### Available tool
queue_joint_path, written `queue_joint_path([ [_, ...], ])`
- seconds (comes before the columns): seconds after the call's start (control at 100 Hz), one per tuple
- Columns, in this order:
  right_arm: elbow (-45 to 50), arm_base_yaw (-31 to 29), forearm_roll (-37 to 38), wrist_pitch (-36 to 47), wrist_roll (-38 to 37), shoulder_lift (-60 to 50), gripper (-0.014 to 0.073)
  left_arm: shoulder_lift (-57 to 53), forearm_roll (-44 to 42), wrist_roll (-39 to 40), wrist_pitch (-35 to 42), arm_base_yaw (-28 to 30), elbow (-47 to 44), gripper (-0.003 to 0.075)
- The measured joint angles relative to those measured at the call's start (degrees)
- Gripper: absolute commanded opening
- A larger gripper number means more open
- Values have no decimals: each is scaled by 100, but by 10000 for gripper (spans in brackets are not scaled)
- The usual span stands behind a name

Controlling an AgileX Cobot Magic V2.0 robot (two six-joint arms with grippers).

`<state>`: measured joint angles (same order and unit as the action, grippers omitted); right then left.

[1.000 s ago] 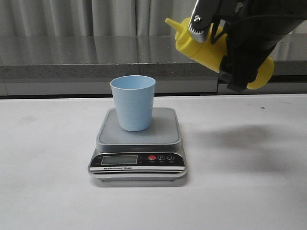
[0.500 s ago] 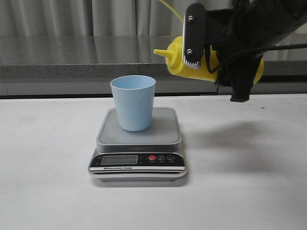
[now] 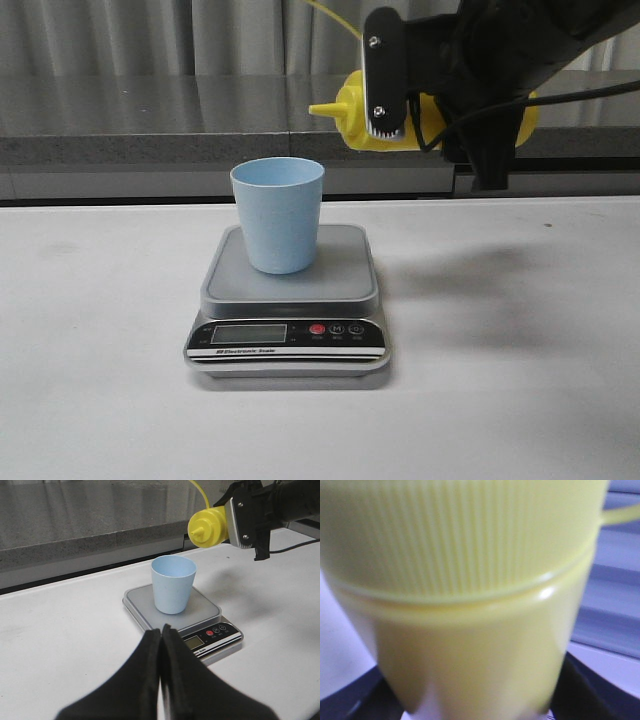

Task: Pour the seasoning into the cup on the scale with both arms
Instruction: 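Tilt the bottle nozzle-down over the cup with the right gripper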

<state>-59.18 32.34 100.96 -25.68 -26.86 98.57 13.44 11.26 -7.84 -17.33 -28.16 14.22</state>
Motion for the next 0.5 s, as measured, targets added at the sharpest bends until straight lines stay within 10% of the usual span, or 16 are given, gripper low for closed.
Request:
queue_joint_path([
  [0.5,-61,178,0,-191,467,261,-58,0,0,0,0,0,0,-20],
])
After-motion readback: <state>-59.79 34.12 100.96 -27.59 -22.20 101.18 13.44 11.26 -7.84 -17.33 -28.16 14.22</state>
